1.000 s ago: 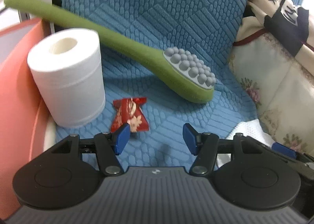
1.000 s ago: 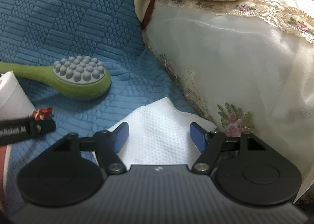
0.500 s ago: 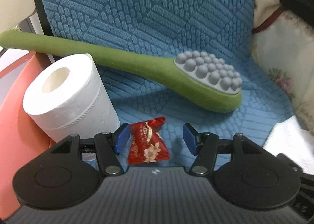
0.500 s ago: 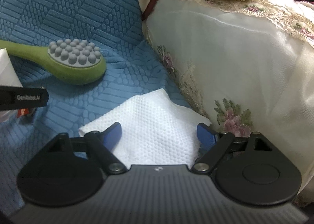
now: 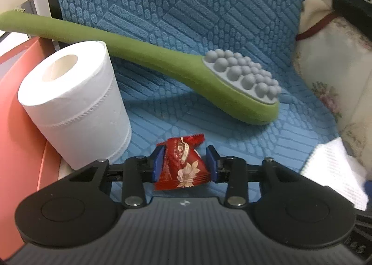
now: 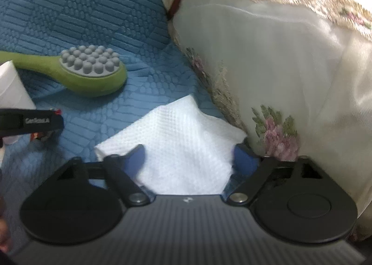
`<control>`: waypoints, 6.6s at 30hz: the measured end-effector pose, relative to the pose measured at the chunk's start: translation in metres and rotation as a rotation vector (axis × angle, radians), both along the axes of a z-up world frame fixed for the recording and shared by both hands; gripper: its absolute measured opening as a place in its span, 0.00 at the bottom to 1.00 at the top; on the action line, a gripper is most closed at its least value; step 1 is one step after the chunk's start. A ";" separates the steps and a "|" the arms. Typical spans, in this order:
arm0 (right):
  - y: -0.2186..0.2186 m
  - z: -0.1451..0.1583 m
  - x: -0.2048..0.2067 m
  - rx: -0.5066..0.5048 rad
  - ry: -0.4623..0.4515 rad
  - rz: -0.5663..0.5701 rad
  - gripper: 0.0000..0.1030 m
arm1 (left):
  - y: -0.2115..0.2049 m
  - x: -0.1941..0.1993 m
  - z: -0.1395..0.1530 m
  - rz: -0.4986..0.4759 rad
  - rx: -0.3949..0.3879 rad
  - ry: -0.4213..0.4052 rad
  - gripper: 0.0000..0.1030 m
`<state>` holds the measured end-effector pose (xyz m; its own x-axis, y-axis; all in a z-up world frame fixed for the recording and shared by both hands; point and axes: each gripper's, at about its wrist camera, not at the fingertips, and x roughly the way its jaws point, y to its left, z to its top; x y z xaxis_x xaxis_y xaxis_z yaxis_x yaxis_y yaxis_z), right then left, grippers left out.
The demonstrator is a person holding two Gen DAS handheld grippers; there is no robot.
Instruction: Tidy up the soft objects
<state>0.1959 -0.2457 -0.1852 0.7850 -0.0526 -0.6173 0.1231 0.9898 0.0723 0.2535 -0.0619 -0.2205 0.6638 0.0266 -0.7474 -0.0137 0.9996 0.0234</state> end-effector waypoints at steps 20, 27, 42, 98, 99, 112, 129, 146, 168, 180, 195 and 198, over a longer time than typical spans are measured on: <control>-0.001 0.012 -0.017 0.080 -0.037 0.066 0.09 | -0.002 -0.067 0.020 0.018 -0.113 -0.001 0.31; 0.009 0.017 -0.026 0.099 -0.061 0.115 0.09 | 0.014 -0.095 0.038 0.038 -0.181 -0.031 0.31; 0.033 0.039 -0.063 0.112 -0.045 0.185 0.09 | 0.042 -0.120 0.073 0.022 -0.279 -0.099 0.31; 0.285 0.202 -0.089 0.170 -0.092 0.668 0.09 | 0.345 -0.200 0.220 0.344 -0.324 -0.192 0.31; 0.289 0.195 -0.084 0.161 -0.069 0.665 0.09 | 0.349 -0.198 0.213 0.343 -0.327 -0.175 0.31; 0.312 0.111 -0.044 0.123 0.186 0.636 0.09 | 0.348 -0.162 0.132 0.285 -0.336 0.016 0.31; 0.267 0.176 -0.070 0.210 0.057 0.700 0.43 | 0.319 -0.180 0.212 0.250 -0.253 -0.085 0.50; 0.181 0.273 -0.159 0.303 -0.219 0.738 0.43 | 0.270 -0.288 0.321 0.245 -0.161 -0.252 0.55; 0.167 0.207 -0.199 0.199 -0.114 0.729 0.43 | 0.252 -0.336 0.263 0.270 -0.211 -0.132 0.55; 0.168 0.196 -0.196 0.127 -0.116 0.715 0.55 | 0.252 -0.334 0.258 0.275 -0.213 -0.111 0.59; 0.163 0.190 -0.187 0.099 -0.127 0.694 0.92 | 0.254 -0.332 0.259 0.291 -0.176 -0.110 1.00; 0.163 0.190 -0.187 0.098 -0.127 0.693 0.92 | 0.254 -0.333 0.260 0.300 -0.171 -0.107 1.00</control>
<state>0.0085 -0.0830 0.0045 0.6836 0.5359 -0.4955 -0.5476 0.8254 0.1371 -0.0792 0.1919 0.0391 0.7199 0.1129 -0.6848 -0.3005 0.9401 -0.1608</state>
